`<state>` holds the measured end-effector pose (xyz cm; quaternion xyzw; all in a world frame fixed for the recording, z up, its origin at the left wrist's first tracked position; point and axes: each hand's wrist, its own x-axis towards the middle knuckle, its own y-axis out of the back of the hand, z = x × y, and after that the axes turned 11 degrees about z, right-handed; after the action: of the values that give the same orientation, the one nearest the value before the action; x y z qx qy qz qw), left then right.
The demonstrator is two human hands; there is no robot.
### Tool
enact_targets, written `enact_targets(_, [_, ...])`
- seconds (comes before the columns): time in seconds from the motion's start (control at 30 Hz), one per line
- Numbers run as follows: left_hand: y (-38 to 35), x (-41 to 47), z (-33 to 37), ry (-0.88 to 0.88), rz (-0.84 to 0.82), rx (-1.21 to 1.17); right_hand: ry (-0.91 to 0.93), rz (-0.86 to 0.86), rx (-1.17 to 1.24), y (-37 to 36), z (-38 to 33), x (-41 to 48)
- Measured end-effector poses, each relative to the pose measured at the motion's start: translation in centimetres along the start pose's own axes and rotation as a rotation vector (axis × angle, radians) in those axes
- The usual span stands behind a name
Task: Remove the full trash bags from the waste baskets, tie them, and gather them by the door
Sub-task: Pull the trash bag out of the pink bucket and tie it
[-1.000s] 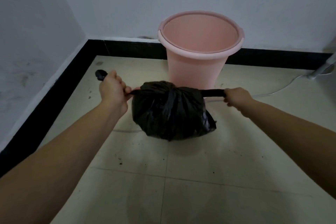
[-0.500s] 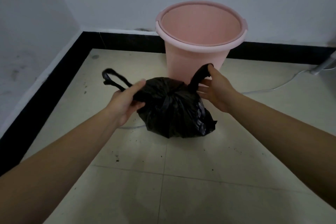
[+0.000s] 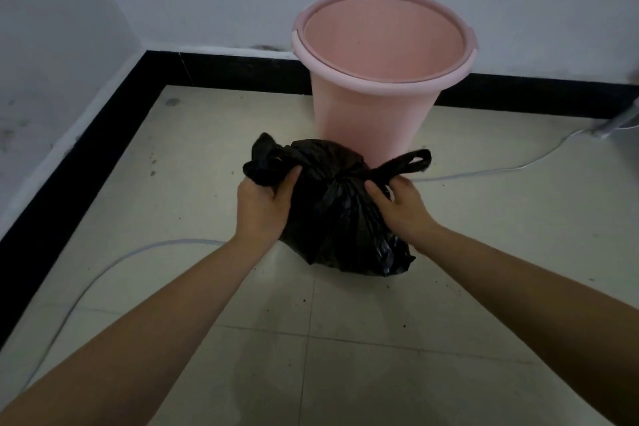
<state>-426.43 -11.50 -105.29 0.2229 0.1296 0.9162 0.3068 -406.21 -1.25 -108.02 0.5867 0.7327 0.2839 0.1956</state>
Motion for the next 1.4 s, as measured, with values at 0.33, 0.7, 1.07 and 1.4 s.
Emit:
enact_targets(0.33, [-2.7, 0.3, 4.3, 0.693, 0.178, -0.459, -0.397, 0.071, 0.377, -1.1, -3.0, 1.6])
enact_targets(0.7, [-2.2, -1.2, -0.6, 1.067, 0.246, -0.355, -0.366, 0.202, 0.03, -0.2, -2.0, 2.9])
enact_targets(1.07, [-1.9, 0.2, -3.2, -0.102, -0.167, 0.121, -0.363, 0.218, 0.242, -5.1, -3.6, -0.1])
enact_targets(1.4, [-4.4, -2.3, -7.9, -0.11, -0.109, 0.26, -0.103, 0.242, -0.355, -7.0, 1.7, -1.4])
